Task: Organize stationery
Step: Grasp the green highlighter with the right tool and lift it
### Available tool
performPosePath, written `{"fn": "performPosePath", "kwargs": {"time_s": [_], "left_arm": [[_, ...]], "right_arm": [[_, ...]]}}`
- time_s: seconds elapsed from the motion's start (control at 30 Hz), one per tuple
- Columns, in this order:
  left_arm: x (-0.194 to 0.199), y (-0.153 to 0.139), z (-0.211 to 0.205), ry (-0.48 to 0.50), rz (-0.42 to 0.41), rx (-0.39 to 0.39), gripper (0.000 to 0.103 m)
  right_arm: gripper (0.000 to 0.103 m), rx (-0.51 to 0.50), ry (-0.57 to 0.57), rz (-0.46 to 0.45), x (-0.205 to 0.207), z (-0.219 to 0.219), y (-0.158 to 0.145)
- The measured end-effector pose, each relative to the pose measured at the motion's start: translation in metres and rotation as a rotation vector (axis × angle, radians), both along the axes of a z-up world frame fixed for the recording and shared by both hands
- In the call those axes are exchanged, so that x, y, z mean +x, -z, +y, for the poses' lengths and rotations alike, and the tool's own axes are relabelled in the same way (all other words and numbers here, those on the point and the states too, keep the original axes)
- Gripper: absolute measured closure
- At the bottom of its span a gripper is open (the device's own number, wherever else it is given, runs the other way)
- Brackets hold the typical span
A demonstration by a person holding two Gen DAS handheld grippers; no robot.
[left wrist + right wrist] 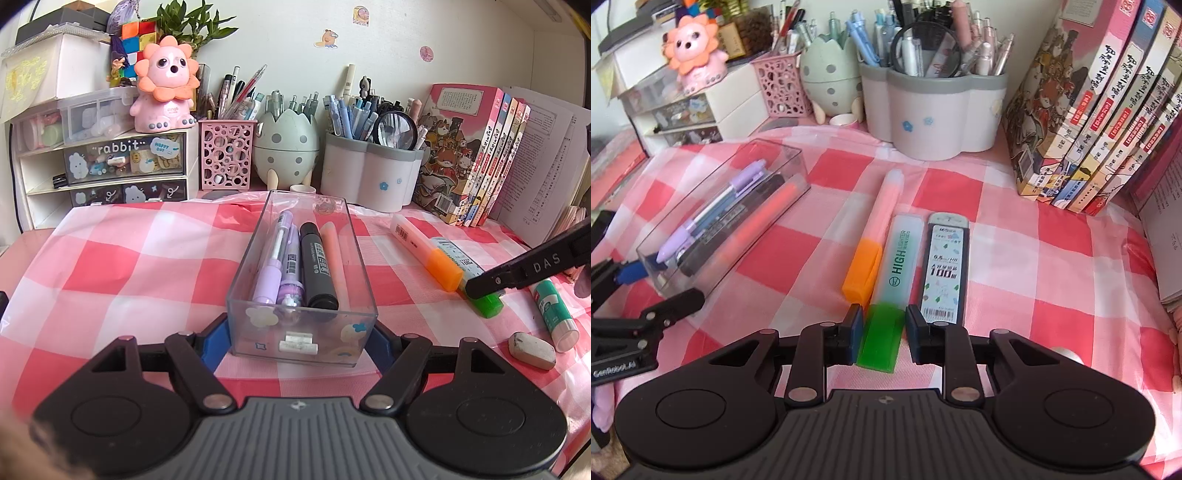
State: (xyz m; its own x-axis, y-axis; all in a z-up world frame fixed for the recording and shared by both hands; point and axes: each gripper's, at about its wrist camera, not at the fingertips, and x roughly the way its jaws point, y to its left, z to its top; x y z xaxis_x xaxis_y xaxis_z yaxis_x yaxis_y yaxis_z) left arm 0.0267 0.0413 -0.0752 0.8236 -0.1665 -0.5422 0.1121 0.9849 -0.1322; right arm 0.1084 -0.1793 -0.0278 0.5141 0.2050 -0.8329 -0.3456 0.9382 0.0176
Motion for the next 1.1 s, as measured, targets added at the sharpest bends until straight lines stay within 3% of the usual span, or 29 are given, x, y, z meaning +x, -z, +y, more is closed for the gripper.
{"fn": "performPosePath", "kwargs": {"time_s": [0.27,0.43,0.67,0.8,1.03,1.1], "left_arm": [[0.0,0.0,0.0,0.0,0.0,0.0,0.054],[0.0,0.0,0.0,0.0,0.0,0.0,0.054],[0.0,0.0,0.0,0.0,0.0,0.0,0.054],[0.0,0.0,-0.001,0.0,0.0,0.0,0.054],[0.001,0.0,0.0,0.0,0.0,-0.003,0.054],[0.001,0.0,-0.001,0.0,0.0,-0.002,0.054]], "right_arm": [[0.077,-0.057,-0.04,0.079,-0.014,0.004,-0.004],[0.062,-0.041,-0.014,0.075,-0.009,0.006,-0.008],[0.06,-0.077,0.001,0.087,0.005,0.015,-0.003],[0.06,-0.099,0.008,0.087,0.005,0.02,-0.002],[0.069,-0.125,0.007,0.115,0.005,0.027,0.001],[0.075,-0.111,0.023,0.123,0.008,0.025,0.001]]}}
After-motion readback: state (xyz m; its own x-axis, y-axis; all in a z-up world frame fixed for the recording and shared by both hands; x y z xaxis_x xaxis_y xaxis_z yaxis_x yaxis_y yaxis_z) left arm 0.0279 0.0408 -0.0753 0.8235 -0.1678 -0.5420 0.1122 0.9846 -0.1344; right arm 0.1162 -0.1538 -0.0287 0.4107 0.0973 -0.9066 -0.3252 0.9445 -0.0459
